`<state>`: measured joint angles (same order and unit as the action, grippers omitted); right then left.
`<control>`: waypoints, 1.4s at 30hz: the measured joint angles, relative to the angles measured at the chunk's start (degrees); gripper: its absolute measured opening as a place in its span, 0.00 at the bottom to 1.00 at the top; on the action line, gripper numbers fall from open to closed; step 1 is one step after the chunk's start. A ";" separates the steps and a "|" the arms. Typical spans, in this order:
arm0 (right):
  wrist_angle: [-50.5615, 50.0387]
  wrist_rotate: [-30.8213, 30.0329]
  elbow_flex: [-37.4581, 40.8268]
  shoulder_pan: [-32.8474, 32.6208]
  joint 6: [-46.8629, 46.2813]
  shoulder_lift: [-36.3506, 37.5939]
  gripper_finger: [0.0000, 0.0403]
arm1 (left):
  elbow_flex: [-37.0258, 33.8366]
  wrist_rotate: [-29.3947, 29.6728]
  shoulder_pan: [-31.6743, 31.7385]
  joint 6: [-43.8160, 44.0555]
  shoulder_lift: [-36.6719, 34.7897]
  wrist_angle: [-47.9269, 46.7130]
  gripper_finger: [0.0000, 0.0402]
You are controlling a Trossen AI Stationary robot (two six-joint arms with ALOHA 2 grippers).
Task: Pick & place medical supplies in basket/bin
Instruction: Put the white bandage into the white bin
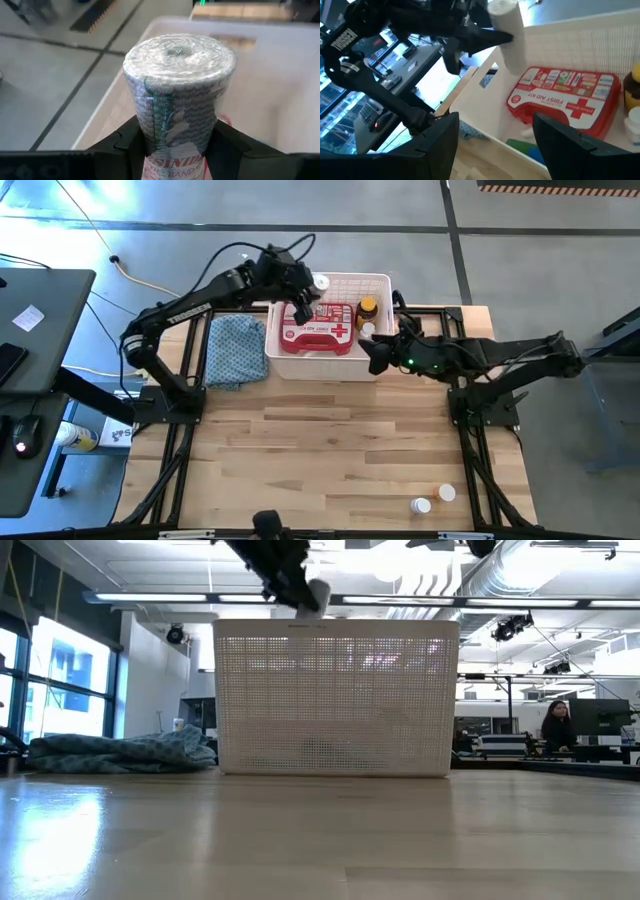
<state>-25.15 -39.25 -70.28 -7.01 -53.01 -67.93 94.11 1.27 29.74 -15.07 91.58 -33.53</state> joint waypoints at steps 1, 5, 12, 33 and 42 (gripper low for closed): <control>-0.02 0.46 0.00 0.00 -0.75 -0.36 0.60 | 0.00 0.59 0.00 -0.28 0.46 -0.73 0.49; -0.04 1.10 0.00 -0.24 -3.20 -1.28 0.60 | 0.00 0.88 0.00 -2.64 3.21 -1.43 0.49; -0.08 2.48 0.00 -1.58 -7.00 -1.85 0.60 | -0.02 -0.79 -0.14 -3.68 7.14 -3.92 0.49; -0.20 5.28 0.00 -3.67 -7.67 -1.85 0.60 | -0.08 -11.93 -0.87 3.14 8.60 -21.20 0.49; -0.17 9.83 0.00 -4.25 -7.02 -1.85 0.60 | 0.00 -11.63 -0.87 5.06 8.88 -22.04 0.49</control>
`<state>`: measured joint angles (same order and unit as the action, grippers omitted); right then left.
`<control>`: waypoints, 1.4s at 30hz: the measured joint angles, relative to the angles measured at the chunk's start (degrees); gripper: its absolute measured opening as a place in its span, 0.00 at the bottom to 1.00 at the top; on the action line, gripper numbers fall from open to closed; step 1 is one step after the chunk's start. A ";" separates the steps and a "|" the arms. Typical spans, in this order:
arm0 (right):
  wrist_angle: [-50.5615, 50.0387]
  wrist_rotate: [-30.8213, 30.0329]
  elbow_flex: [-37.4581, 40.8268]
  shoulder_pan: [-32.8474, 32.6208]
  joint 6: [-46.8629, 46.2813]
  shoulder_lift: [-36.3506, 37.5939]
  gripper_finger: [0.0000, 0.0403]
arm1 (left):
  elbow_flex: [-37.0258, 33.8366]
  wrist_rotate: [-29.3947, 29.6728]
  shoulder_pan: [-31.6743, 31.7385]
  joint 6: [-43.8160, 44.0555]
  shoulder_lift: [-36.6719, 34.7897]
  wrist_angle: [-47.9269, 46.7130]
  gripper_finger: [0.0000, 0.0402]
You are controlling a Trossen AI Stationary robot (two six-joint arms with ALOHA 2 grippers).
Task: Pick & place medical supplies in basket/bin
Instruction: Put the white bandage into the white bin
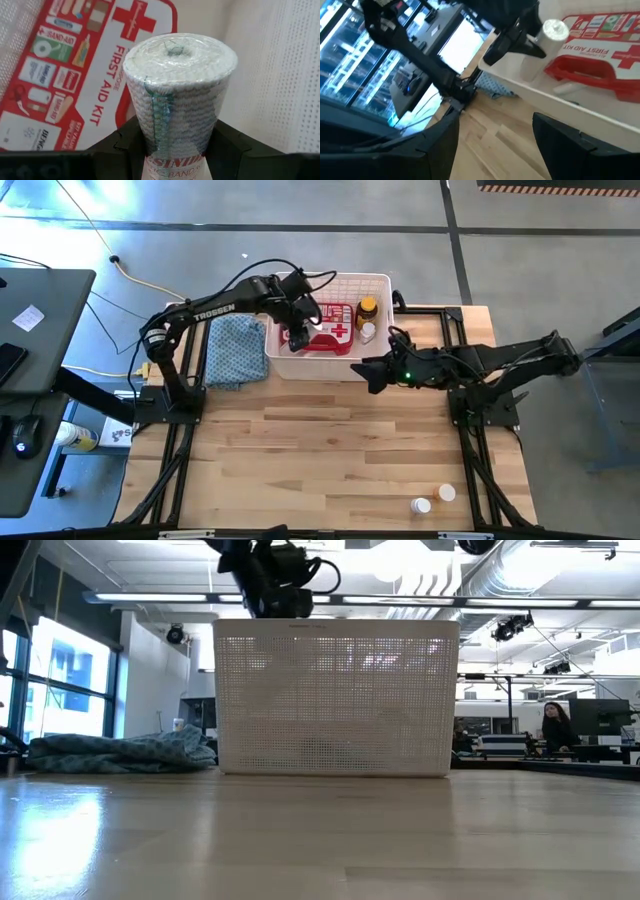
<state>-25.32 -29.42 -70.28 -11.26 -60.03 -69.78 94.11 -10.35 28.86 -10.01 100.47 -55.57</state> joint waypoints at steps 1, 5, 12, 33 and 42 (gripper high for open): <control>-0.02 0.47 0.00 -0.29 0.27 0.00 0.60 | 0.00 -0.05 0.00 0.41 0.00 -0.40 0.49; -0.04 1.36 0.00 -1.79 1.00 0.00 0.60 | 0.00 -0.29 0.00 2.48 0.00 -2.14 0.49; -0.11 0.93 0.00 -3.61 2.46 0.00 0.60 | 0.00 -0.91 0.00 2.93 0.09 -3.93 0.49; -0.11 -3.71 0.00 -2.27 3.50 0.00 0.60 | 0.07 -4.84 0.08 3.34 5.48 -6.14 0.49; -0.11 -8.50 0.00 -1.84 3.38 0.00 0.60 | 0.07 -5.31 0.04 -1.22 5.55 -6.60 0.49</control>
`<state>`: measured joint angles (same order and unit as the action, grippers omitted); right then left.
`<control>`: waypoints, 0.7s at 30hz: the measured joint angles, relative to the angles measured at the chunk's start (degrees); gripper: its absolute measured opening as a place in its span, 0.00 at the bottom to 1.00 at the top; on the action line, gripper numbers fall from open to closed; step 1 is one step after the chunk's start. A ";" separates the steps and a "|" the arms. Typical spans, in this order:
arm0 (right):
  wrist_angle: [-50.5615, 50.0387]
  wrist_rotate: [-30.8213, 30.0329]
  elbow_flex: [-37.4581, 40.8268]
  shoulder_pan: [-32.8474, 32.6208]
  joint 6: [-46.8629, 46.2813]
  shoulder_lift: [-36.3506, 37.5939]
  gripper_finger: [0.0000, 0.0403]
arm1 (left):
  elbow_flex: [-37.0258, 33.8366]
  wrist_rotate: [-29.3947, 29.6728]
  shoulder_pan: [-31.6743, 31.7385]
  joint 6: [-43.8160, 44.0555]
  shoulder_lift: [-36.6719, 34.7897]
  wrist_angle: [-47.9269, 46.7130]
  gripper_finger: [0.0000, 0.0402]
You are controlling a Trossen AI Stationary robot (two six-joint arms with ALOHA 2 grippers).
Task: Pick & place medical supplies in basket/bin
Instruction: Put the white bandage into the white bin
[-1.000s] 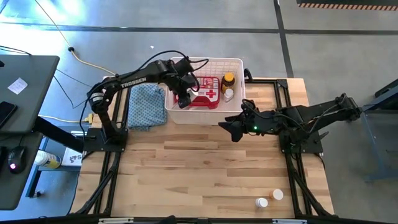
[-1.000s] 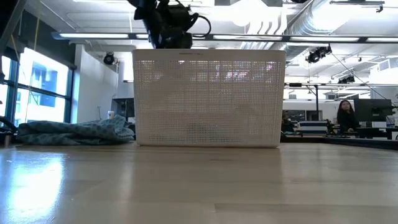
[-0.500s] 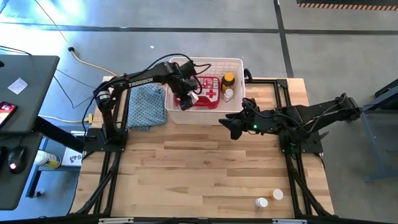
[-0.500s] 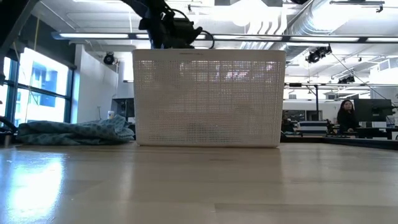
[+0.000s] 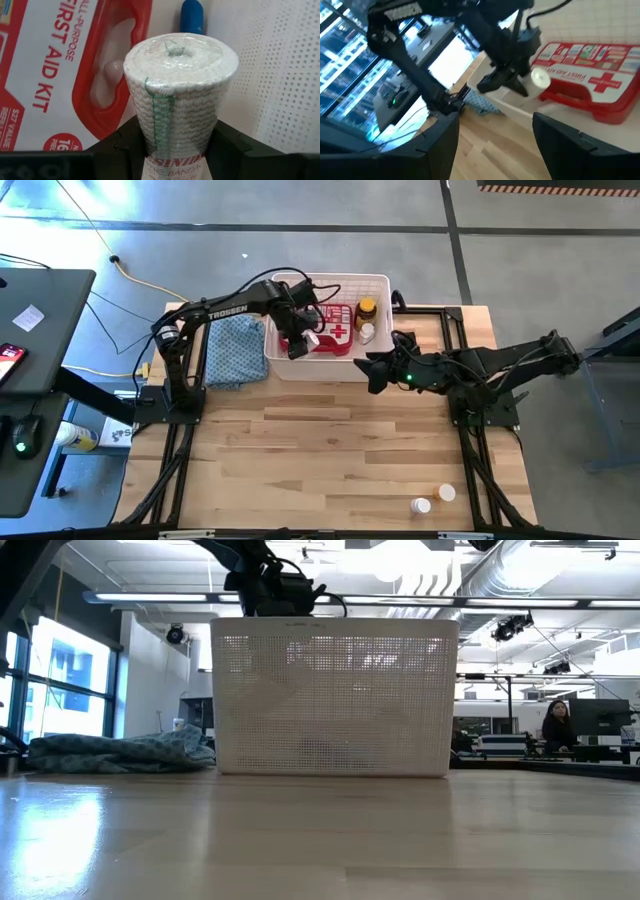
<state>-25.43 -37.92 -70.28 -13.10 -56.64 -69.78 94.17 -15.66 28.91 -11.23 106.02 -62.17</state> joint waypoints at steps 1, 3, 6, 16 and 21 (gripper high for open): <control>0.00 -0.86 0.00 -0.01 0.05 -0.01 0.60 | 0.00 -0.03 -0.02 -0.75 0.00 0.04 0.49; -0.01 -2.41 0.00 0.00 0.06 0.00 0.60 | 0.00 -0.06 -0.02 -1.36 0.00 0.13 0.49; -0.01 -3.96 0.00 0.00 -0.33 -0.01 0.60 | 0.00 -0.04 -0.02 -1.45 0.00 0.24 0.49; -0.02 -1.04 0.00 0.00 -1.42 0.00 0.60 | -0.04 0.86 -0.02 1.86 0.00 0.41 0.51; -0.02 1.64 0.00 0.00 -1.41 0.00 0.60 | -0.14 0.94 0.00 5.60 0.24 0.02 0.60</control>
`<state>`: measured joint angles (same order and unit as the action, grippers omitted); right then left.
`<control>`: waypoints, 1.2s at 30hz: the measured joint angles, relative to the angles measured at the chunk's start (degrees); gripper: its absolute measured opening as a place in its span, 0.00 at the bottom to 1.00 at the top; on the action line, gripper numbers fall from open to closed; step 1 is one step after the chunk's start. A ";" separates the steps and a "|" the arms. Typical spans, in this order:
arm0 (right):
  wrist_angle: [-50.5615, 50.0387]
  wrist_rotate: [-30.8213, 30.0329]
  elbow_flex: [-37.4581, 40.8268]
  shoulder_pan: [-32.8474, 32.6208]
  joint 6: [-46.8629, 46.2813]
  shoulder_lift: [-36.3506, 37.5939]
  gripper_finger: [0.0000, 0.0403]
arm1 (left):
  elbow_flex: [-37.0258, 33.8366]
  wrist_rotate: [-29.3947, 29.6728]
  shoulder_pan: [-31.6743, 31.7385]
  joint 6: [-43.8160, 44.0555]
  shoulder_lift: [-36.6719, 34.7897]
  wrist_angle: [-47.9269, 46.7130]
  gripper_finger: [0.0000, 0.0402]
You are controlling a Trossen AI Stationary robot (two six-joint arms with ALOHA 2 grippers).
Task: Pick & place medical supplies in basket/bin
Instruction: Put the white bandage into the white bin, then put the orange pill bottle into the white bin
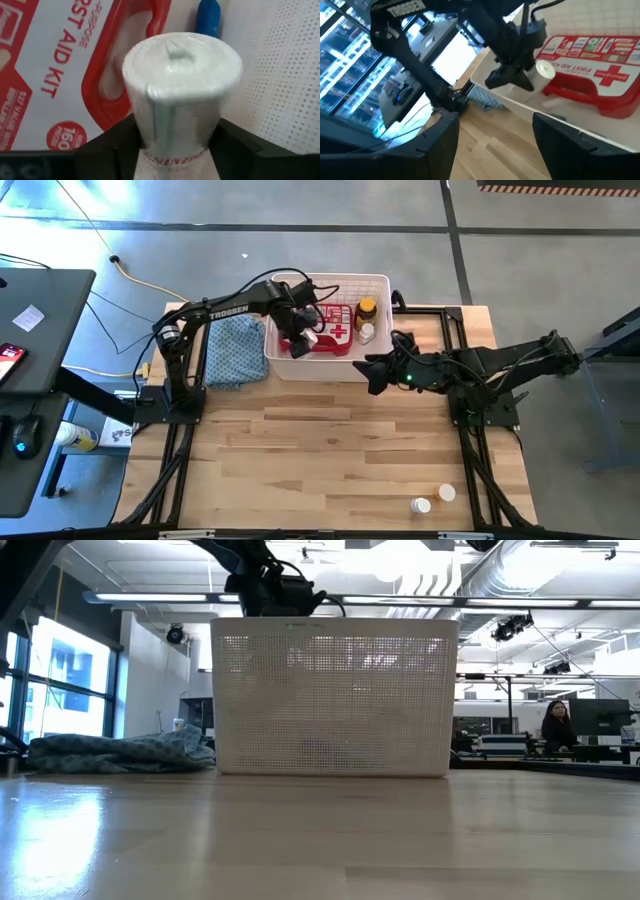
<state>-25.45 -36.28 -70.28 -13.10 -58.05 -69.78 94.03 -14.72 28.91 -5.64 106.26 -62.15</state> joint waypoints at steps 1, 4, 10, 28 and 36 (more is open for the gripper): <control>-0.01 0.65 0.00 0.00 0.00 -0.01 0.60 | -0.01 -0.09 0.00 0.59 0.00 -0.31 0.62; -0.38 3.52 0.00 -0.02 0.00 -0.02 0.60 | 0.59 -0.92 0.00 1.69 0.00 -2.01 0.70; -1.14 10.55 0.00 -0.82 -0.02 0.00 0.60 | 5.18 -0.17 -0.10 3.39 -0.02 -4.82 0.81; -23.25 26.87 0.02 -11.25 -9.53 0.83 0.60 | 36.44 9.01 -2.98 10.58 -0.31 -20.51 0.74; -32.91 28.08 0.02 -22.27 -14.62 -0.48 0.60 | 39.55 15.97 -8.23 17.73 -4.71 -24.65 0.66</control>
<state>-58.36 -8.21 -70.26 -35.37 -72.67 -70.26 133.58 1.25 20.67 12.09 101.55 -86.80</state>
